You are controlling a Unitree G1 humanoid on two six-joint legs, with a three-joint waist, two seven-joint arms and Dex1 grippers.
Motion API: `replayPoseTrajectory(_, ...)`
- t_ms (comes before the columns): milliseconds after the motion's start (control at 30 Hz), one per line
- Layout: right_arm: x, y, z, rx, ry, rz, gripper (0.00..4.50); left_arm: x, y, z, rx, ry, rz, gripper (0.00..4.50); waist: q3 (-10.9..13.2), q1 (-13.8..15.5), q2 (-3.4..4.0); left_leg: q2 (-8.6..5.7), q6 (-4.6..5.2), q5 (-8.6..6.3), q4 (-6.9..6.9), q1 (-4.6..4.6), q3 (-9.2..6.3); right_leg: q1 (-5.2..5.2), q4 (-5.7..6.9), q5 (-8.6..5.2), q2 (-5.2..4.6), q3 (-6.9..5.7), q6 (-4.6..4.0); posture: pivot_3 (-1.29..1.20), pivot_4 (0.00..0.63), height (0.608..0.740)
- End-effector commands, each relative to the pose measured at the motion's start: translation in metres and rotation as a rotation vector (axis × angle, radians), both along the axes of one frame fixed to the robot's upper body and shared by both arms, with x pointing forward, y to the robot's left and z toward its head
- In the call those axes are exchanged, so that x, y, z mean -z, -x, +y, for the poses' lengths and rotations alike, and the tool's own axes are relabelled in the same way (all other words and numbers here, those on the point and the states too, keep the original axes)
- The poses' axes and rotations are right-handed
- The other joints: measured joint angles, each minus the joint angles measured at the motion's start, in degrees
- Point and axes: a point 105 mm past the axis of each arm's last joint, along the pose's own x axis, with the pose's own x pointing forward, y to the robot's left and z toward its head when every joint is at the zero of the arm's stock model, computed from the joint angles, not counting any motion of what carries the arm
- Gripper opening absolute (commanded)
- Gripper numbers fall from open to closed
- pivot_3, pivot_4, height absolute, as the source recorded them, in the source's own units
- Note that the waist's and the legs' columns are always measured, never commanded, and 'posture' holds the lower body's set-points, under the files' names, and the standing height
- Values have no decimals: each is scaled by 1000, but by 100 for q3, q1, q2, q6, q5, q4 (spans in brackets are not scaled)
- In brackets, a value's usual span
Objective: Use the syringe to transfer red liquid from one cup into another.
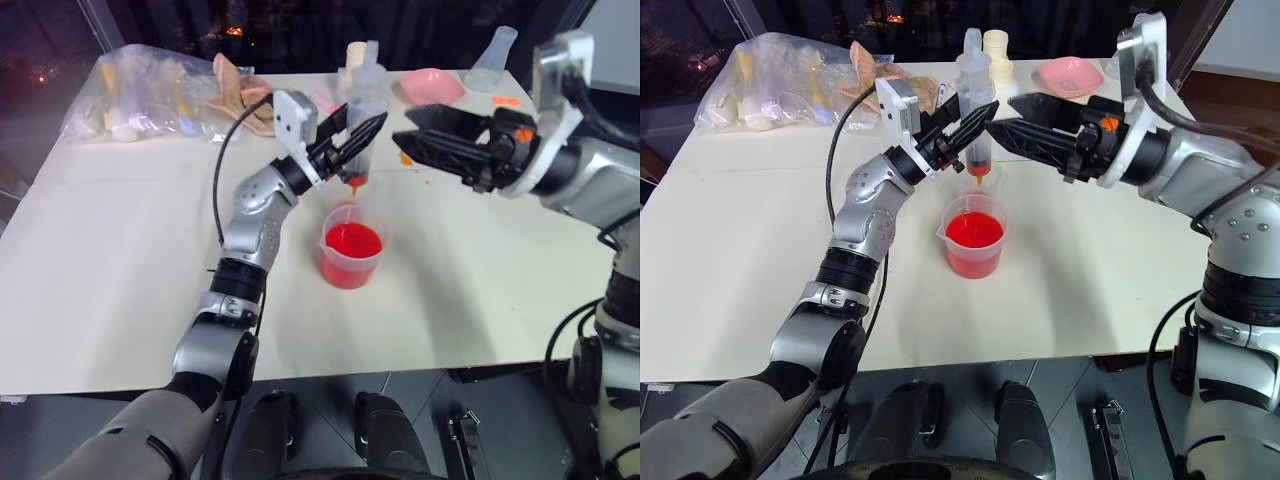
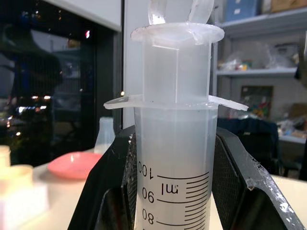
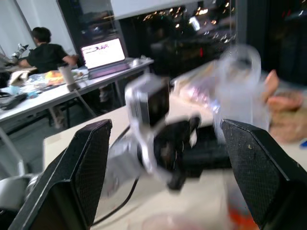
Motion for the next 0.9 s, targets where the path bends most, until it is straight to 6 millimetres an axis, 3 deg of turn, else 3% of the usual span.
replayPoseTrajectory(33,-12,-8,2,50,-4,-59,3759,-14,4,-5,6,8,-82,1529,0,0,0,0,0,0,0,0,0,0,0,0,0,0,0,0,150,740)
replayPoseTrajectory(500,-20,-34,23,76,-21,-74,3759,-8,1,-3,-9,-4,-79,1529,0,-3,1,-1,0,-1,-2,-3,0,-4,0,2,-2,-1,3,0,150,740)
replayPoseTrajectory(600,-19,-39,26,84,-13,-77,2958,-8,1,-3,-10,-4,-80,1529,0,-2,1,-2,0,-1,-3,-3,1,-4,0,2,-2,-1,3,0,150,740)
replayPoseTrajectory(767,-19,-41,31,69,-9,-72,340,-10,0,-2,-12,-1,-79,1529,0,-3,1,-3,0,-1,-3,-3,1,-4,0,2,-2,-2,3,0,150,740)
replayPoseTrajectory(800,-19,-41,32,65,-7,-70,70,-10,0,-2,-13,0,-78,1529,0,-6,2,-3,0,-1,-3,-3,0,-4,0,2,-1,-2,3,0,150,740)
replayPoseTrajectory(900,-17,-39,36,45,-1,-62,70,-12,-1,-3,-14,3,-79,1529,0,-2,2,-3,0,-1,-3,-3,1,-4,0,2,-1,-3,4,0,150,740)
